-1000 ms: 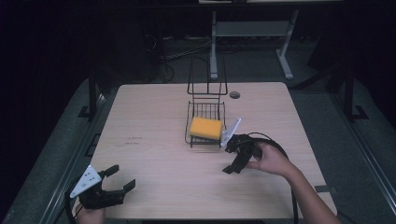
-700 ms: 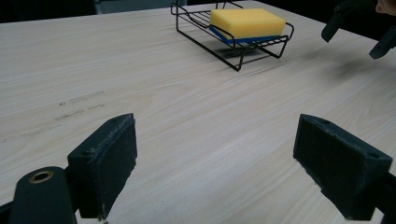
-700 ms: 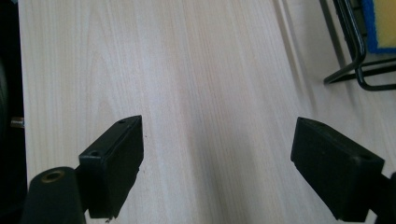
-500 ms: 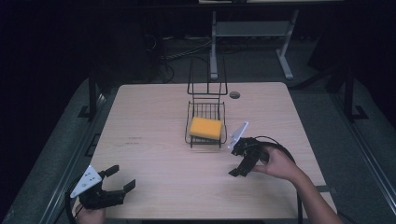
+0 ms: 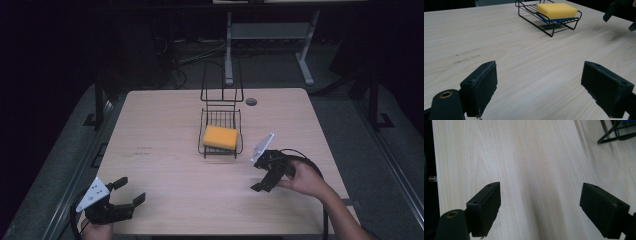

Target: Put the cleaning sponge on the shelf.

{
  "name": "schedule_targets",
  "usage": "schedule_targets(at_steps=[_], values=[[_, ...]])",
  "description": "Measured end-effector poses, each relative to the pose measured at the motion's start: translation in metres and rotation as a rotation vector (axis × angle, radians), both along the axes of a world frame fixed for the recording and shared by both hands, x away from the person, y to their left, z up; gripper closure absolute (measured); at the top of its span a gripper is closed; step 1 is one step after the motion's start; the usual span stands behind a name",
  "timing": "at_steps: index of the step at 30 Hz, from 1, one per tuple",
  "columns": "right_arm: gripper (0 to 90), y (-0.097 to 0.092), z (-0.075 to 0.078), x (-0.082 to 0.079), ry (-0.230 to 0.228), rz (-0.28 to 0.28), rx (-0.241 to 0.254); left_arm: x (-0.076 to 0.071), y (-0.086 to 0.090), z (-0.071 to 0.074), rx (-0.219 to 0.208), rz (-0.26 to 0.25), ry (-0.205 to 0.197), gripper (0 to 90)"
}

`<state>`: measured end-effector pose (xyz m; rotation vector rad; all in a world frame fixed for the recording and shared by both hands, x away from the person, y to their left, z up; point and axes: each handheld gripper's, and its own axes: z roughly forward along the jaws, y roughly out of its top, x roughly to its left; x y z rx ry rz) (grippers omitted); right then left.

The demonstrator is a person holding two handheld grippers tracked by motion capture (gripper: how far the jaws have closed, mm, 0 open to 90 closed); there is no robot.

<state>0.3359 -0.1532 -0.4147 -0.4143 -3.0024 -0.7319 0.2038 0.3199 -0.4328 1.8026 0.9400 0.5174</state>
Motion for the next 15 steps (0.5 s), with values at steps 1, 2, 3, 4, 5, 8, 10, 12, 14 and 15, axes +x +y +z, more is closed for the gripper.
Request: schedule_targets(at_steps=[1, 2, 3, 4, 5, 8, 10, 12, 14, 15], values=[[16.8, -0.001, 0.0, -0.001, -0.001, -0.005, -0.003, 0.0, 0.0, 0.0, -0.001, 0.0, 0.0, 12.8], [16.8, -0.002, 0.0, -0.002, -0.004, -0.005, -0.001, 0.0, 0.0, 0.0, -0.001, -0.001, 0.0, 12.8], [16.8, -0.003, -0.001, -0.003, -0.003, -0.007, 0.001, 0.0, 0.0, 0.0, -0.001, 0.0, 0.001, 12.9], [16.8, -0.005, -0.001, -0.004, -0.005, -0.008, -0.003, 0.0, 0.0, 0.0, -0.001, 0.001, 0.0, 12.8], [16.8, -0.006, -0.001, -0.004, -0.002, -0.01, -0.004, 0.0, 0.0, 0.0, -0.001, 0.001, 0.001, 12.8], [16.8, -0.009, -0.002, -0.006, -0.005, -0.014, -0.008, 0.0, -0.001, 0.0, -0.001, -0.001, 0.001, 12.9], [16.8, -0.011, -0.003, -0.008, -0.004, -0.017, -0.006, 0.001, -0.001, 0.0, -0.002, -0.001, 0.002, 12.8], [16.8, -0.013, -0.003, -0.011, -0.011, -0.017, -0.003, 0.001, -0.001, -0.001, -0.002, -0.001, 0.002, 12.8], [16.8, -0.014, -0.002, -0.014, -0.018, -0.014, -0.002, 0.001, -0.002, -0.001, 0.0, 0.0, 0.003, 12.8], [16.8, -0.014, -0.001, -0.015, -0.024, -0.017, -0.003, 0.002, -0.002, -0.001, 0.003, -0.001, 0.003, 12.8]])
